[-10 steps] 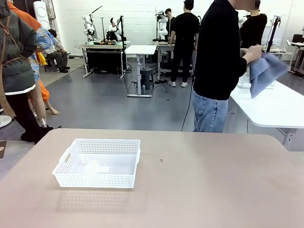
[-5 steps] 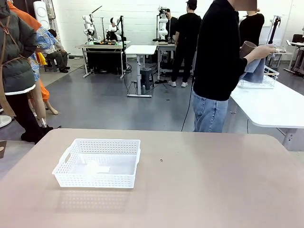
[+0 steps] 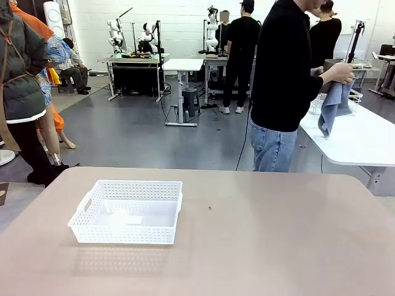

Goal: Clean and organize the cups into the basket.
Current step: Pick up the Organizing basket and move it to the center of the table, then pick up the Reusable plastic cup from the right side of the table and place it inside the Organizing basket.

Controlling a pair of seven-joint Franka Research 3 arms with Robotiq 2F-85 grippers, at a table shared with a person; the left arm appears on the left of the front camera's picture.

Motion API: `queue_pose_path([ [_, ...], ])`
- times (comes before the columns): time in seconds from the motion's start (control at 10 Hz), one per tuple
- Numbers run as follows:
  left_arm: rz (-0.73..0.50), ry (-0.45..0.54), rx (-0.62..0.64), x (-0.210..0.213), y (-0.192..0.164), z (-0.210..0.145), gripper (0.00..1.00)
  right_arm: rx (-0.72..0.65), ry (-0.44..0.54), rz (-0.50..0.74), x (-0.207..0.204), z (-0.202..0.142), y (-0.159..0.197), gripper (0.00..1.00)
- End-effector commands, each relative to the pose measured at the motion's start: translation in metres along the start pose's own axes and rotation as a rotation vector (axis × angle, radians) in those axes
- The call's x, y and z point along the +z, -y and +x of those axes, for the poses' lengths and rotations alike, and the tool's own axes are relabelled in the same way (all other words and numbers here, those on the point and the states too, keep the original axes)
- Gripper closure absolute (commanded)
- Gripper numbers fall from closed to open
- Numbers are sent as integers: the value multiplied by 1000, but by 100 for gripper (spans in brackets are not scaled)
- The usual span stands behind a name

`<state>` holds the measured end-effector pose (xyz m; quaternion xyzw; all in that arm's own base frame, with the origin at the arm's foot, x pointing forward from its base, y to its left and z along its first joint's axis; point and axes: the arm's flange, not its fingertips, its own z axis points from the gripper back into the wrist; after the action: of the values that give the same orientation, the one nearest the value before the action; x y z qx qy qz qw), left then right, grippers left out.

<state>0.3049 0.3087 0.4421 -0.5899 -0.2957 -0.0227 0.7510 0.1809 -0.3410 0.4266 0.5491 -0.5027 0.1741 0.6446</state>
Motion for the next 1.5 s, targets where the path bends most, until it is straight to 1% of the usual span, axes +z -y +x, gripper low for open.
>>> queue_pose_path([
  [0.0, 2, 10, 8, 0, 2, 1, 0, -2, -20, 2, -1, 1, -2, 0],
  [1.4, 2, 10, 8, 0, 2, 1, 0, -2, -20, 2, -1, 1, -2, 0],
])
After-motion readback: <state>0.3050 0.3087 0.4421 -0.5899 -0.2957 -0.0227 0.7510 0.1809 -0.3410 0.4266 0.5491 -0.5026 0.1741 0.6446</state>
